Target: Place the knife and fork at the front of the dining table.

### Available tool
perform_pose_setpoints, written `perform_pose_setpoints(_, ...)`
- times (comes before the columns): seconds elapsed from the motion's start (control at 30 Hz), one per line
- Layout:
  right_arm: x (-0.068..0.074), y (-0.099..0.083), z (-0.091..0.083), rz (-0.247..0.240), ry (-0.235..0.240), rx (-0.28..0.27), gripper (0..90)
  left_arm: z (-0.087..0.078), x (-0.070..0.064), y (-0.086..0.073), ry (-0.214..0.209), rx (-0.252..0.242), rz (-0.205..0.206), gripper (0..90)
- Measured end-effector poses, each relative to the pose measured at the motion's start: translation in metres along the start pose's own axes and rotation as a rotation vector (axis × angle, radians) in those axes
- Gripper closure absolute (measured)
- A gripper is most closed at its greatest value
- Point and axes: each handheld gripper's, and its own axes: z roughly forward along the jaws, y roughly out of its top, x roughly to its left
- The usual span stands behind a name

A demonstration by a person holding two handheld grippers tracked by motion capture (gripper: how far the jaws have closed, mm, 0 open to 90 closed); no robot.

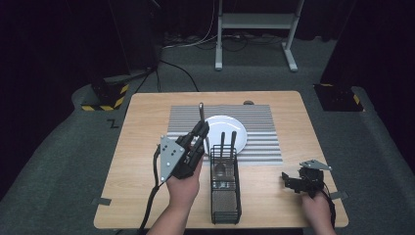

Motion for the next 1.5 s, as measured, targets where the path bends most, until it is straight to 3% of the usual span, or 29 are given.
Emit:
perform_pose_setpoints(0.3,0.0,0.0,0.0,0.0,0.0,0.0,9.7,-0.009,0.018,0.0,0.039,0.011,0.005,82.2)
perform_pose_setpoints(0.7,0.0,0.0,0.0,0.0,-0.001,0.0,9.7,-0.007,0.046,-0.019,0.086,0.091,-0.012,82.2)
perform_pose_setpoints(0.8,0.0,0.0,0.0,0.0,-0.001,0.0,9.7,-0.005,0.055,-0.027,0.091,0.122,-0.037,82.3)
perform_pose_setpoints(1.03,0.0,0.0,0.0,0.0,-0.002,0.0,9.7,0.002,0.073,-0.046,0.124,0.174,-0.049,82.4)
perform_pose_setpoints(1.23,0.0,0.0,0.0,0.0,-0.002,0.0,9.7,0.014,0.083,-0.062,0.14,0.226,-0.049,82.4)
perform_pose_setpoints(1.43,0.0,0.0,0.0,0.0,-0.002,0.0,9.7,0.025,0.093,-0.077,0.157,0.255,-0.092,82.4)
perform_pose_setpoints(1.5,0.0,0.0,0.0,0.0,-0.001,0.0,9.6,0.03,0.095,-0.082,0.167,0.263,-0.088,82.4)
